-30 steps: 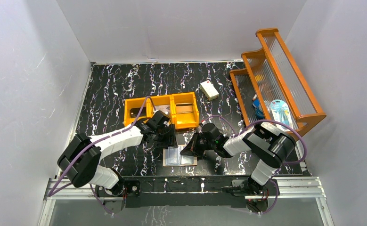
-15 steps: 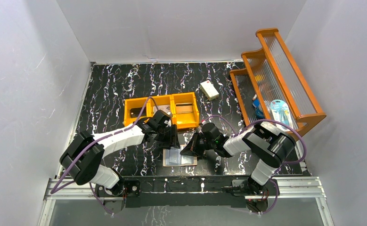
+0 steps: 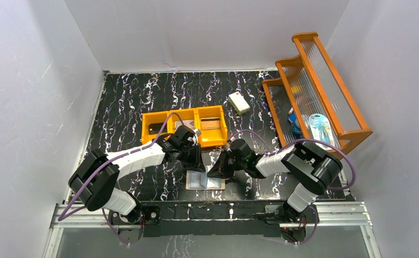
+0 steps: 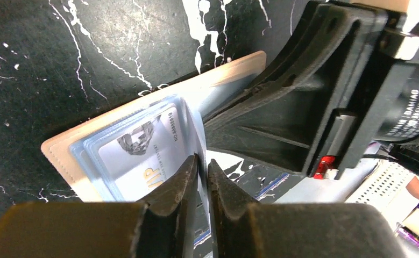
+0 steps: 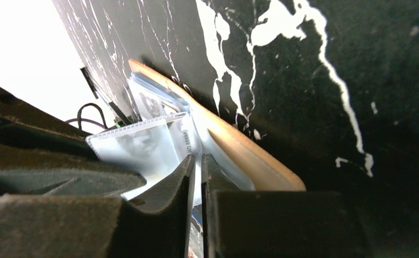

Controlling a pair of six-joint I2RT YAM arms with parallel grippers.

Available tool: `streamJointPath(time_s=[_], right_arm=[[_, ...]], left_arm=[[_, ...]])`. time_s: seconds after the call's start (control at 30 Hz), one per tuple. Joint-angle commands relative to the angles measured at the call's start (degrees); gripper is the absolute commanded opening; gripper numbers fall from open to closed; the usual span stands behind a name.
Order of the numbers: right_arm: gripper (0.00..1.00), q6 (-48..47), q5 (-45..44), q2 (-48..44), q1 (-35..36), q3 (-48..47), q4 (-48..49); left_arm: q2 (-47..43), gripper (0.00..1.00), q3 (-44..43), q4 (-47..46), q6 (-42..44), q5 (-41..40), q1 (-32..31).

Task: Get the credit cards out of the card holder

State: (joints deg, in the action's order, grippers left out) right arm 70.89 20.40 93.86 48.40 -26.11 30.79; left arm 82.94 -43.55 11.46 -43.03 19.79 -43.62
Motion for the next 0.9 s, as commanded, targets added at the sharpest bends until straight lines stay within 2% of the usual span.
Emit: streamJointPath(time_s=[0.0, 0.17, 0.27, 0.37, 0.53, 0.73, 0.87], right_arm=[[0.23, -5.5, -2.2, -3.7, 0.3, -2.5, -10.7], [0.41, -8.8, -7.1, -10.9, 0.2, -6.5, -21.2], [0.48, -9.6, -11.5, -15.1, 0.3, -8.4, -28.3], [0.49, -9.4, -15.8, -19.1, 0.3, -8.9, -34.7], [0.48, -7.6, -19.6, -26.4, 0.3, -6.7, -38.4], [0.47, -5.5, -21.6, -33.8, 0.2, -3.6, -39.8], [0.44, -3.9, -22.6, -37.3, 0.3, -2.2, -41.3]], left_arm=[[0.3, 0.10, -1.3, 3.3, 0.3, 1.5, -0.2], [0.3, 0.10, -3.3, 5.3, 1.1, 0.8, -0.2], [0.6, 0.14, -3.9, 5.2, 1.0, 1.9, -0.2], [1.0, 0.20, -4.9, 5.2, 0.8, 2.7, -0.4], [2.8, 0.38, -7.0, 4.8, 0.6, 4.3, -2.1], [7.3, 0.42, -9.6, 4.3, 0.0, 3.9, -6.3], [6.3, 0.43, -9.3, 4.4, -1.2, 0.8, -6.8]])
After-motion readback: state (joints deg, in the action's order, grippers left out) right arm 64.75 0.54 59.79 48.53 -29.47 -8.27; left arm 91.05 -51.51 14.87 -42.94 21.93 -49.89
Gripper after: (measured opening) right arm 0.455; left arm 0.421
